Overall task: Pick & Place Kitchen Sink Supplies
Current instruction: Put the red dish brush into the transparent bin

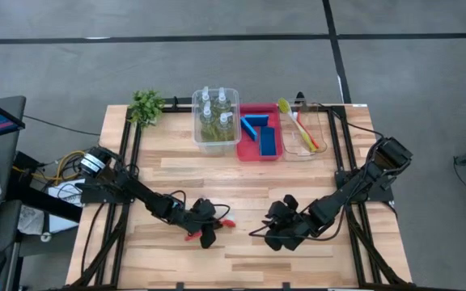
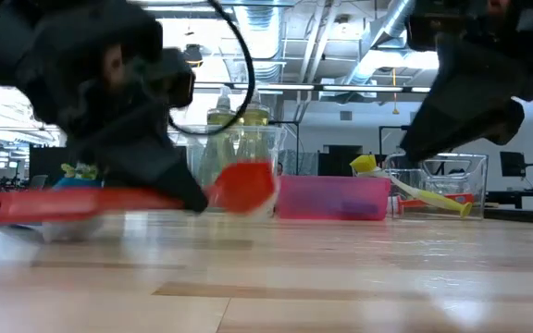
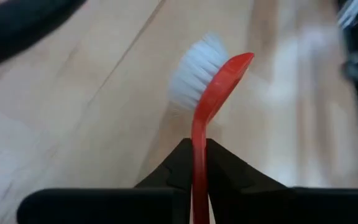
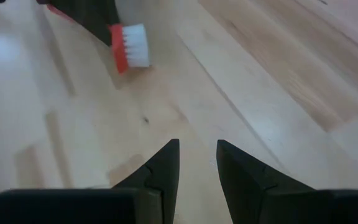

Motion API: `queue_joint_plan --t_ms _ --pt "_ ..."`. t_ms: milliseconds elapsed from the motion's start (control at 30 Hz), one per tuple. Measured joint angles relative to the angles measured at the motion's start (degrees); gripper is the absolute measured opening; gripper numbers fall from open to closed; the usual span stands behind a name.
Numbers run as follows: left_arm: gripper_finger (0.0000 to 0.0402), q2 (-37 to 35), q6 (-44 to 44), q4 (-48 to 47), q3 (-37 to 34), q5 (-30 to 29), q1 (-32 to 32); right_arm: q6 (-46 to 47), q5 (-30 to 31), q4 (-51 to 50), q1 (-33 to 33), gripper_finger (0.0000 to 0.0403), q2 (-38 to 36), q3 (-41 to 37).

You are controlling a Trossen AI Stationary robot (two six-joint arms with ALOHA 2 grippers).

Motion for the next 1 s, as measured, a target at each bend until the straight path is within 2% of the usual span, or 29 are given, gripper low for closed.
queue_joint_plan --t_ms 200,400,533,733,867,1000 --pt "0.0019 -7.4 0.2 0.7 0.1 -2.9 2.1 -5.8 0.2 9.9 0.0 0.0100 0.0 0.0" --pt "0.0029 -17.2 4.9 7.3 0.2 -6.3 5.2 -15.8 0.2 23.1 0.0 0.0101 0.0 0.0" --pt "0.0022 -21.4 8.7 13.1 0.2 -7.4 6.7 -21.6 0.6 32.1 -0.6 0.0101 0.0 0.0" --pt "0.0023 -21.5 10.6 23.7 0.3 -7.7 7.5 -27.0 2.6 44.4 -3.7 0.0101 0.0 0.0" --pt "0.0023 -19.8 10.7 24.1 2.2 -7.7 7.3 -27.7 2.7 49.4 -6.1 0.0109 0.0 0.0" --pt "0.0024 -17.3 11.9 24.3 5.0 -7.4 6.6 -27.7 1.3 51.0 -8.3 0.0137 0.0 0.0"
